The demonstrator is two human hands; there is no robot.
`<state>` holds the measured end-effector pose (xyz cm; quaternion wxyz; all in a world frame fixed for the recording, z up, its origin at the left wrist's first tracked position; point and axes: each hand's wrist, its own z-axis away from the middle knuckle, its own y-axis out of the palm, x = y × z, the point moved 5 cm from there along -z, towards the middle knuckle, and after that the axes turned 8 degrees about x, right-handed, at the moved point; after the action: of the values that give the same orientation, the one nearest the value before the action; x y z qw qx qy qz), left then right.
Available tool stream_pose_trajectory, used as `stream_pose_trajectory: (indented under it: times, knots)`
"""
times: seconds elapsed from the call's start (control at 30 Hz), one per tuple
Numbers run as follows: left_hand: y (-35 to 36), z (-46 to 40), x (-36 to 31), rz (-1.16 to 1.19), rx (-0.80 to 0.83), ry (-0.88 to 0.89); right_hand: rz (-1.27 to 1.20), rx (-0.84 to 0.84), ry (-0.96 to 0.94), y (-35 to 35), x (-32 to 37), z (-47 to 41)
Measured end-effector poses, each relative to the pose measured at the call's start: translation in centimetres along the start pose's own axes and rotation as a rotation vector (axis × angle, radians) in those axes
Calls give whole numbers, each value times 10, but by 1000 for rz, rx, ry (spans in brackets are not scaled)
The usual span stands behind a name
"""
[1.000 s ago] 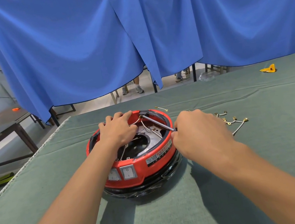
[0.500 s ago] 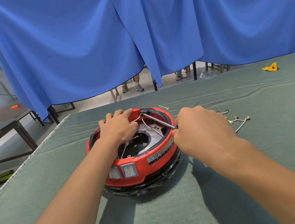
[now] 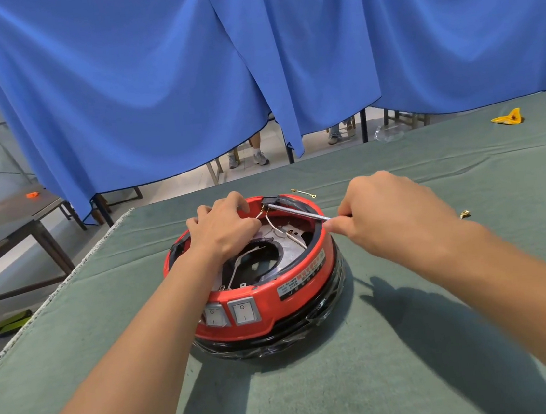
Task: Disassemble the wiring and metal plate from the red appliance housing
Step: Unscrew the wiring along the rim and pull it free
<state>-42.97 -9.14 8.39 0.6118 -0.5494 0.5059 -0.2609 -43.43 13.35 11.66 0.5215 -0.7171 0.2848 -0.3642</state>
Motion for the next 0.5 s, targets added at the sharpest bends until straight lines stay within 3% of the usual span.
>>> stream_pose_trajectory:
  times: [0.5]
  knots:
    - [7,-6,3,-219,18,16,49,21,-45,-4,-11,-3]
